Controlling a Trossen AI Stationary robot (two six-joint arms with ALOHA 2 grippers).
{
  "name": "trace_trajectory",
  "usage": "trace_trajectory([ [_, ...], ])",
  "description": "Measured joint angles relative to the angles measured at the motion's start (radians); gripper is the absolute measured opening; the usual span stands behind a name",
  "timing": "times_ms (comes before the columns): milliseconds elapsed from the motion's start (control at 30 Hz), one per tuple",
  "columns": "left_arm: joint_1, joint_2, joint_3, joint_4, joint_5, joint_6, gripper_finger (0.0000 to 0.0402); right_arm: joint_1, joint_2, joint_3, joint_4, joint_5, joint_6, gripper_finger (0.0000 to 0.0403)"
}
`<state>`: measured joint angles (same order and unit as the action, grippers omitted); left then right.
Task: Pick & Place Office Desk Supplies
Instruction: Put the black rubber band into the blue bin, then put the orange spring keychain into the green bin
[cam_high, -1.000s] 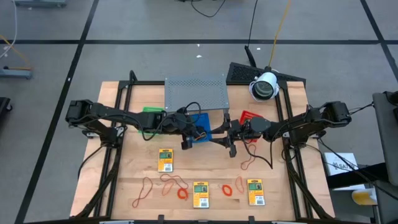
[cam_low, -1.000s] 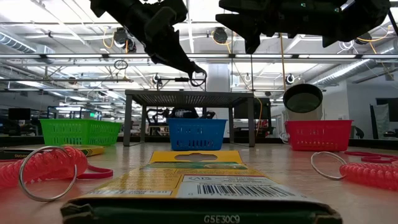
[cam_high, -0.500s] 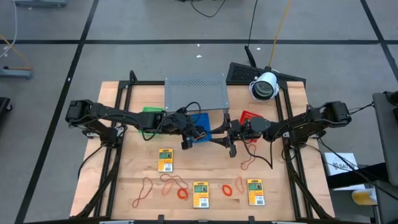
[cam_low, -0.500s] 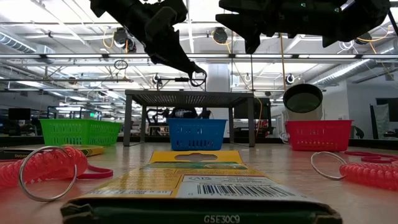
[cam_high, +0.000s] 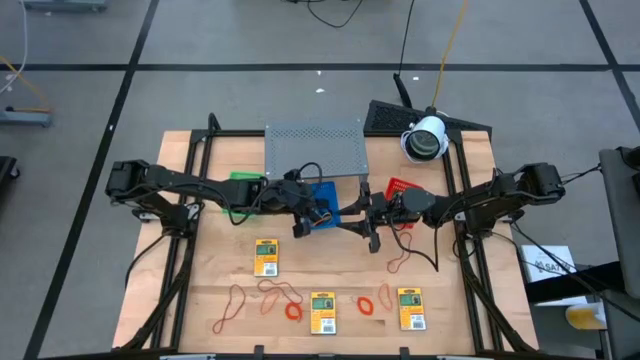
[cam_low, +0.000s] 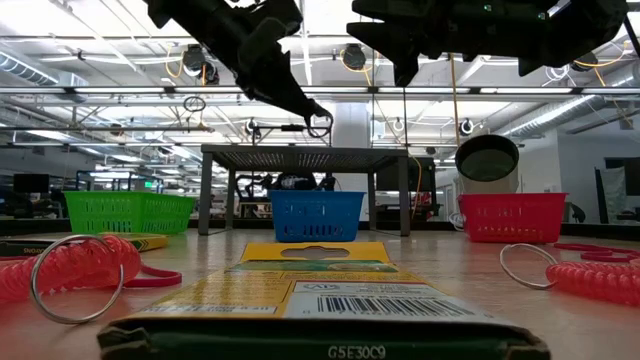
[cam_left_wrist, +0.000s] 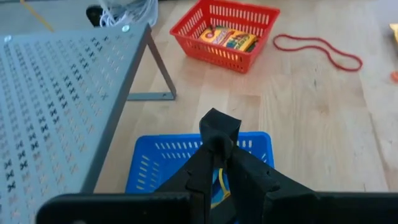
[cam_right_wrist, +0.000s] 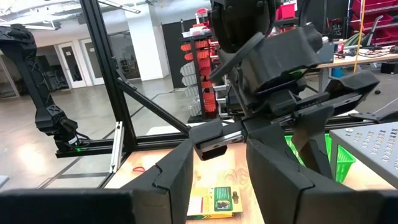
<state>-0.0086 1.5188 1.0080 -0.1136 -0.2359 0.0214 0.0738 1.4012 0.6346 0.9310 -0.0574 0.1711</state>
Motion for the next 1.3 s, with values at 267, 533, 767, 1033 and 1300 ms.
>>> trace_trajectory([
  [267, -0.004, 0.000, 0.000, 0.011, 0.011, -0.074, 0.0047, 0.000, 0.000, 0.000, 0.000, 0.000, 0.000, 0.0139],
  [533, -0.003, 0.000, 0.000, 0.008, -0.001, -0.132, 0.0118, 0.000, 0.000, 0.000, 0.000, 0.000, 0.000, 0.0139],
  [767, -0.002, 0.000, 0.000, 0.025, -0.008, -0.128, 0.0217, 0.000, 0.000, 0.000, 0.000, 0.000, 0.000, 0.0139],
  [1033, -0.003, 0.000, 0.000, 0.018, 0.130, -0.161, 0.0254, 0.000, 0.000, 0.000, 0.000, -0.109, 0.014, 0.0139],
  [1300, -0.050, 0.000, 0.000, 0.042, 0.287, -0.101, 0.0255, 0.048, -0.081, -0.001, -0.126, -0.282, 0.056, 0.0139],
])
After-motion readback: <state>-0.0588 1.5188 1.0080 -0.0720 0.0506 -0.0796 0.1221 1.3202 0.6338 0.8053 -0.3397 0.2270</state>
